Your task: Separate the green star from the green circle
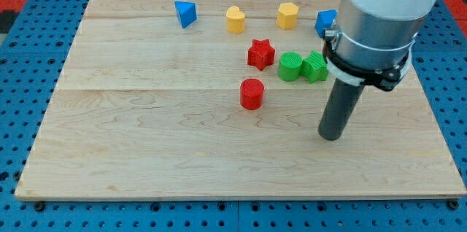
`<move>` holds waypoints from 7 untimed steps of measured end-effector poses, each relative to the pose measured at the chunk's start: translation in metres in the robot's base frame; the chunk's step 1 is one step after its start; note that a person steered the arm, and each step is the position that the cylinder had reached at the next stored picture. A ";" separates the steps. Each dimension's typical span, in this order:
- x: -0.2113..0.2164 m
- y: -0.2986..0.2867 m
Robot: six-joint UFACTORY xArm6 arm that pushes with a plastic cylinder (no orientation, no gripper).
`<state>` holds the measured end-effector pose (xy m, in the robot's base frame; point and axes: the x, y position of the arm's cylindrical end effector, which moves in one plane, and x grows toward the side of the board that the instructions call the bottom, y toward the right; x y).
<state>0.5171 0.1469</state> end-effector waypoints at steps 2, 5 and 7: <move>-0.144 0.074; -0.088 -0.062; -0.026 0.051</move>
